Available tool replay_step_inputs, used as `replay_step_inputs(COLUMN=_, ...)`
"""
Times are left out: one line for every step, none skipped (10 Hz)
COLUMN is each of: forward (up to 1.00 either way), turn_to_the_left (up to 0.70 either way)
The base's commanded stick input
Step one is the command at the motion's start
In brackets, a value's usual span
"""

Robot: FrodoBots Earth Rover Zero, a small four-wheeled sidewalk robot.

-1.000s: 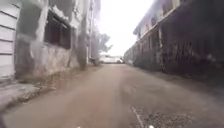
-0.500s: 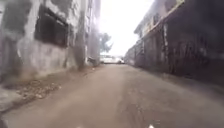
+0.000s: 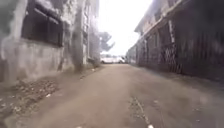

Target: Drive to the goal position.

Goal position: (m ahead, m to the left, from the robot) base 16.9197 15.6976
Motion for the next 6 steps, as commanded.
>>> replay_step_inputs(forward=1.0, turn_to_the_left=0.0)
replay_step_inputs(forward=1.0, turn_to_the_left=0.0)
replay_step_inputs(forward=1.0, turn_to_the_left=0.0)
replay_step_inputs(forward=1.0, turn_to_the_left=0.0)
replay_step_inputs(forward=1.0, turn_to_the_left=0.0)
replay_step_inputs(forward=1.0, turn_to_the_left=0.0)
